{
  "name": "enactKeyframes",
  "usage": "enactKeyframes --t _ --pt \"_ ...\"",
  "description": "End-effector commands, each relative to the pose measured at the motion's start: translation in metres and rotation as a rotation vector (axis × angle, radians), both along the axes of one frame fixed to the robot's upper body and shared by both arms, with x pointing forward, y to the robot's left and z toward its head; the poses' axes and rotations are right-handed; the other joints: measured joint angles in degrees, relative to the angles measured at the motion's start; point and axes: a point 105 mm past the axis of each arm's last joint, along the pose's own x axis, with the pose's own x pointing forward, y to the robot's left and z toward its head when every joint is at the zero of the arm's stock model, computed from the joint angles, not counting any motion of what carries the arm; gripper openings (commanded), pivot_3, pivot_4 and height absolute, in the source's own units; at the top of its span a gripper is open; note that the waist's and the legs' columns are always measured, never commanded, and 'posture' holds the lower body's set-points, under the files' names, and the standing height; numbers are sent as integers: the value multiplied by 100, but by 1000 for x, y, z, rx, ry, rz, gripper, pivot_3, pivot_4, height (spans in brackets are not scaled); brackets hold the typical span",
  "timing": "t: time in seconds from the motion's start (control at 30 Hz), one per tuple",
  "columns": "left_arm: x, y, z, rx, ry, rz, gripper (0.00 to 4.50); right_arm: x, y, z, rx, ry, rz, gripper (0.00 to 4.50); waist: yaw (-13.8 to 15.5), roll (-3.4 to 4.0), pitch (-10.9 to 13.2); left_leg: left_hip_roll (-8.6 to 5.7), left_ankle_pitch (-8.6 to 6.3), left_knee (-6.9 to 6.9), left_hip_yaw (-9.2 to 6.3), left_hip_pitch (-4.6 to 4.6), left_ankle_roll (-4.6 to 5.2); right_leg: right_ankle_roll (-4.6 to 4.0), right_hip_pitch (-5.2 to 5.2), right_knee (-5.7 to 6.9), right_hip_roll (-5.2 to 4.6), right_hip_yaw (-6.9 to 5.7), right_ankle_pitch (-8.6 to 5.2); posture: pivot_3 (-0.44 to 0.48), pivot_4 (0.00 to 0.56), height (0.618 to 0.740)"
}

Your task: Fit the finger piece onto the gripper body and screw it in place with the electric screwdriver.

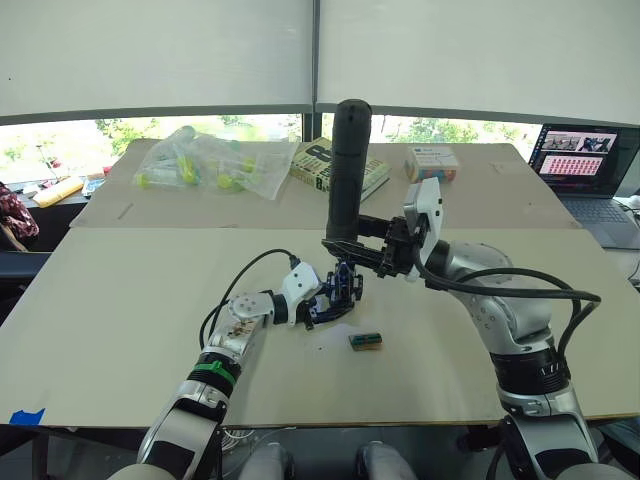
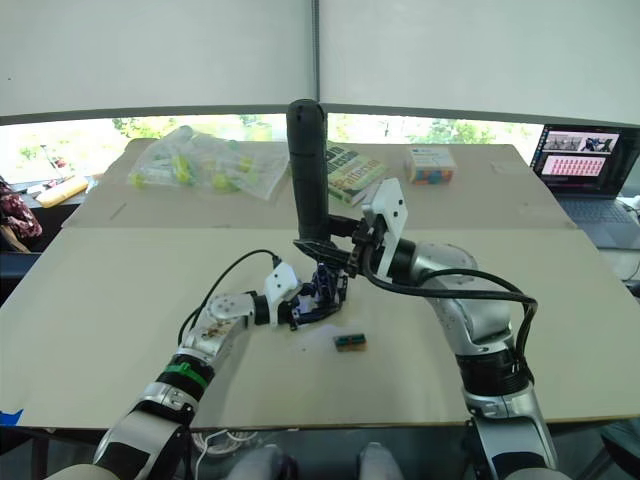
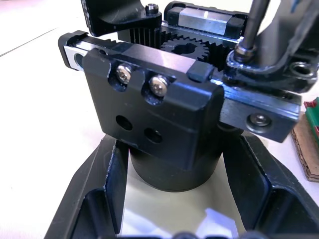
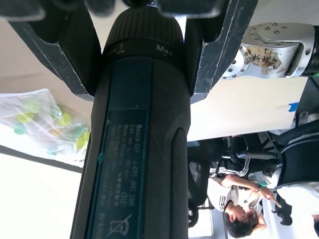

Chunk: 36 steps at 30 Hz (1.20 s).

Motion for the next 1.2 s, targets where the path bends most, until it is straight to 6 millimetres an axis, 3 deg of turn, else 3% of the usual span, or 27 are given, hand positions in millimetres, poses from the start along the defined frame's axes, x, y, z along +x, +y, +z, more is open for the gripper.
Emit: enactKeyframes --t 0.03,0.27,0.37,0.63,0.73,1.2 --pt "-5 -7 5 -13 -9 -44 2283 6 2 -56 -117 198 -30 1924 0 -1 -1 0 0 0 0 0 0 0 0 0 0 0 0 0 150 740" --pt "-5 -7 5 -13 -8 -45 2283 15 -3 -50 -108 183 -53 1924 -3 -1 -1 0 0 -1 0 0 0 -1 -1 0 -5 -1 -1 0 150 740" --pt "-5 -7 5 -12 -5 -46 2283 16 -2 -37 -79 148 -31 1924 -6 -1 -1 0 0 -1 0 -1 0 -2 -2 0 -8 -1 -1 0 150 740" --pt "-4 -6 -1 10 15 -19 2283 1 1 59 136 -98 205 1924 1 0 17 -2 0 -1 0 -24 0 -2 -23 1 -10 -4 0 0 150 740" --pt "-3 -4 -5 24 29 2 2283 -4 -8 78 187 -163 249 1924 12 3 26 -9 0 3 0 -52 0 -1 -44 1 -19 -7 1 0 150 740" --pt "-1 5 -7 29 53 58 2283 -19 -31 94 248 -208 284 1924 17 2 27 -11 0 2 -1 -51 0 0 -41 0 -39 -16 2 0 150 740"
